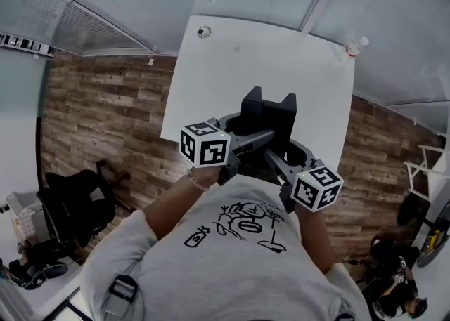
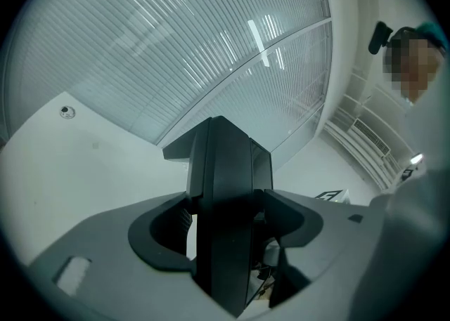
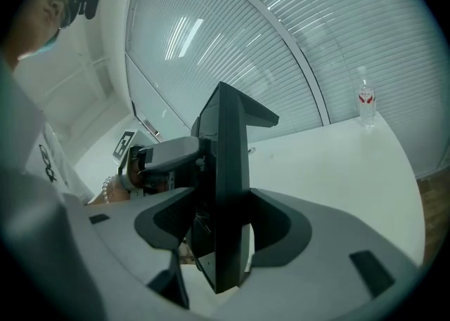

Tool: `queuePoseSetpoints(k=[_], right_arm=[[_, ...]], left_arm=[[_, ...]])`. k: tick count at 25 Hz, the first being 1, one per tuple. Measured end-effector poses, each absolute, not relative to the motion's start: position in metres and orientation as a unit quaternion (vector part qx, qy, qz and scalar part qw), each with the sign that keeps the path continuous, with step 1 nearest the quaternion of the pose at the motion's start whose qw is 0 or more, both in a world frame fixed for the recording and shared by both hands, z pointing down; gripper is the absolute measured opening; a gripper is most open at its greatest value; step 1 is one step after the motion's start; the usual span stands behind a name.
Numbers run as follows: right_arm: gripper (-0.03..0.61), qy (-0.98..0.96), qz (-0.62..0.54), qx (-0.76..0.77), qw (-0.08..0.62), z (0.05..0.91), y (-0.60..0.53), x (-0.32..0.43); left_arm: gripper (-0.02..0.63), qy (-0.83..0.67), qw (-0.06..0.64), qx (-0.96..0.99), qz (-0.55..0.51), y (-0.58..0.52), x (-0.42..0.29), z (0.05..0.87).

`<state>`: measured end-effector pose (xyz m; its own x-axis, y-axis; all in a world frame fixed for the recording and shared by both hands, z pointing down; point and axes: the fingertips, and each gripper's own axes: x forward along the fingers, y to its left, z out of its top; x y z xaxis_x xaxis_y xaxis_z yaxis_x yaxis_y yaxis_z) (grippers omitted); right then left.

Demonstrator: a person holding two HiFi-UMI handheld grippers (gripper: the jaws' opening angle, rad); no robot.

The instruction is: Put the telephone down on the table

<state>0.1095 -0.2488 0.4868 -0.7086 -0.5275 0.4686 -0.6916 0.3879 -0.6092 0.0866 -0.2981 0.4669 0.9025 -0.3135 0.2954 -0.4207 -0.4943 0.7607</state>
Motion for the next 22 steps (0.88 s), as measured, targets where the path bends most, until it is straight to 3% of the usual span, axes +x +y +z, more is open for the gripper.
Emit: queuePoseSetpoints(k=[22], right_arm=[[0.227,-0.806,0.443,0.378,0.109,0.548,-0.261,0.106]], left_arm=[[0.319,-0.193,0.486,0.849,0.076,-0.312,0.085,0.532]])
